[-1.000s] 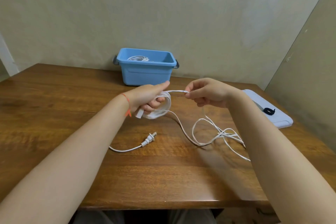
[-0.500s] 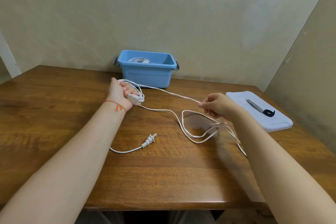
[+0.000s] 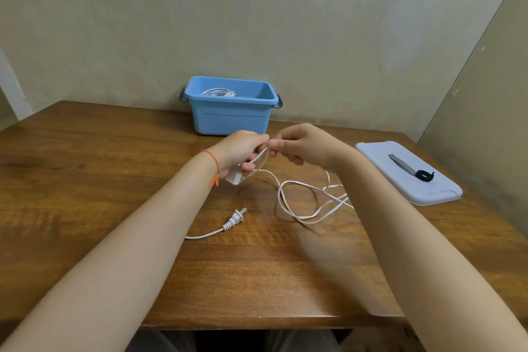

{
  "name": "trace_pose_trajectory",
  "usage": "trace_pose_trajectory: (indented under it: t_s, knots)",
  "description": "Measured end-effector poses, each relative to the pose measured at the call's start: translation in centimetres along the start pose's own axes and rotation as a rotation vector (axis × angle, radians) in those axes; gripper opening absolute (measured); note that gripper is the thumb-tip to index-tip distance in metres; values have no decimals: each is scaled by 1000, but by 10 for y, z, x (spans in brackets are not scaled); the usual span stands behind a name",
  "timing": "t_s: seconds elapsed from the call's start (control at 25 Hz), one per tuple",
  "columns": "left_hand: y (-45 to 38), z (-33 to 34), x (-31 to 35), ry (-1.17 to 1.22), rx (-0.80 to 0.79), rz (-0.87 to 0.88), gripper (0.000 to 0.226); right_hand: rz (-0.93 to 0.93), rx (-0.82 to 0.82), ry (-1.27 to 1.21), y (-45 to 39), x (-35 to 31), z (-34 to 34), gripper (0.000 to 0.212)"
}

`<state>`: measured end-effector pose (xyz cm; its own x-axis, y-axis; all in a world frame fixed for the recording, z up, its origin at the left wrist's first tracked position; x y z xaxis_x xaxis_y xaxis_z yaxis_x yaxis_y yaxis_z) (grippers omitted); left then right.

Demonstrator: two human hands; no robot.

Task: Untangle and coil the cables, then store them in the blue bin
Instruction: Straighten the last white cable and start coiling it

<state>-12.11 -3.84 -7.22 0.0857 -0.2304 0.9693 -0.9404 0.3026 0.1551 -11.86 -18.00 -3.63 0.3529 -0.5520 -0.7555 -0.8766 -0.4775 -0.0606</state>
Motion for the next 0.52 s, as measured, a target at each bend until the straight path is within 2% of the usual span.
trace_pose_trajectory:
  t_s: [0.08, 0.2, 0.28, 0.36, 0.44, 0.52]
  knots:
    - [-1, 2, -3, -10, -76, -49, 31, 2, 32, -159, -1, 3, 1, 27]
    - [6, 9, -8, 267, -333, -108, 45, 62, 157, -207, -4, 9, -7, 37]
    - [13, 9, -7, 472, -454, -70, 47, 111, 186, -201, -3, 17, -10, 43]
    - [9, -8, -10, 753, -361, -1, 46, 128, 175, -269, -4, 30, -11, 35]
    - [-2, -34, -23, 1131, -86, 5, 50, 173, 204, -373, -2, 49, -16, 21]
    - [-7, -59, -41, 1403, 184, 12, 56, 250, 212, -417, 2, 67, -20, 12]
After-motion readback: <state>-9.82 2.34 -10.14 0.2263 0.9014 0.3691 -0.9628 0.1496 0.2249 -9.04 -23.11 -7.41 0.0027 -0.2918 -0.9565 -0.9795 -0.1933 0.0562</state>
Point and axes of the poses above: each hand's wrist, its own y-axis away from the middle knuckle, its own z-axis out of the palm, x = y × z, the point moved 5 cm from there along -y, towards the middle knuckle
